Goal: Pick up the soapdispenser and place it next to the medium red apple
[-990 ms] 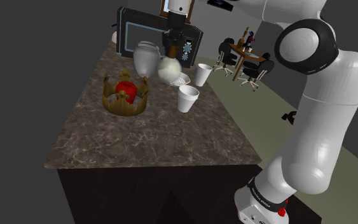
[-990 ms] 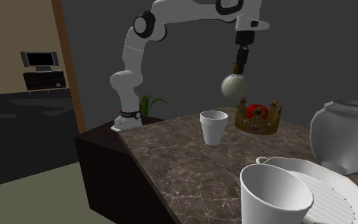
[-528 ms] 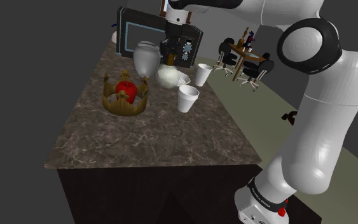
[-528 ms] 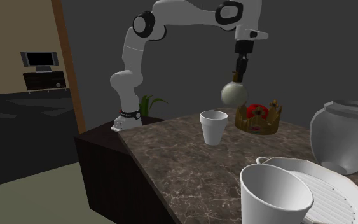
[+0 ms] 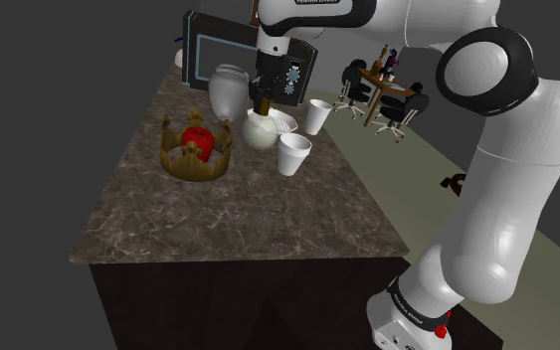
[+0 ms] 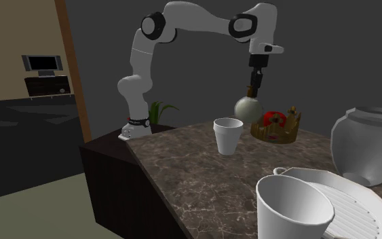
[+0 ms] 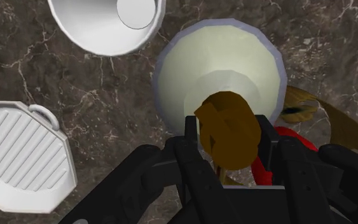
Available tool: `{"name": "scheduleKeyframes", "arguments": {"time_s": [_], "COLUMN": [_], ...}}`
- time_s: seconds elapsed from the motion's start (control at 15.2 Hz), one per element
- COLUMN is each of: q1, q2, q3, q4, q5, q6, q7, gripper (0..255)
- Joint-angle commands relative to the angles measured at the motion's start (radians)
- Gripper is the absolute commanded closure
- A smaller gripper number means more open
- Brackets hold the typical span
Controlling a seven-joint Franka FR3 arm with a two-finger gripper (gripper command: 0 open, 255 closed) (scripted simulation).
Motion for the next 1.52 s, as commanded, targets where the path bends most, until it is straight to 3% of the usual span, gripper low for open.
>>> {"name": "scheduleKeyframes", "arguments": {"time_s": [0.0,0.99,1.45], "q1": [0.001,0.001,0.001], "q2": [0.004,0.044,0.046], "q3": [0.001,0.003,0.003], "q4": [-0.022,-0.168,-0.171], "q5": [0.000,0.006,0.006], "q6": [0.027,0.213,0.218], "q7": [0.001,-0.001,-0.001], "gripper": [255,255,255]}}
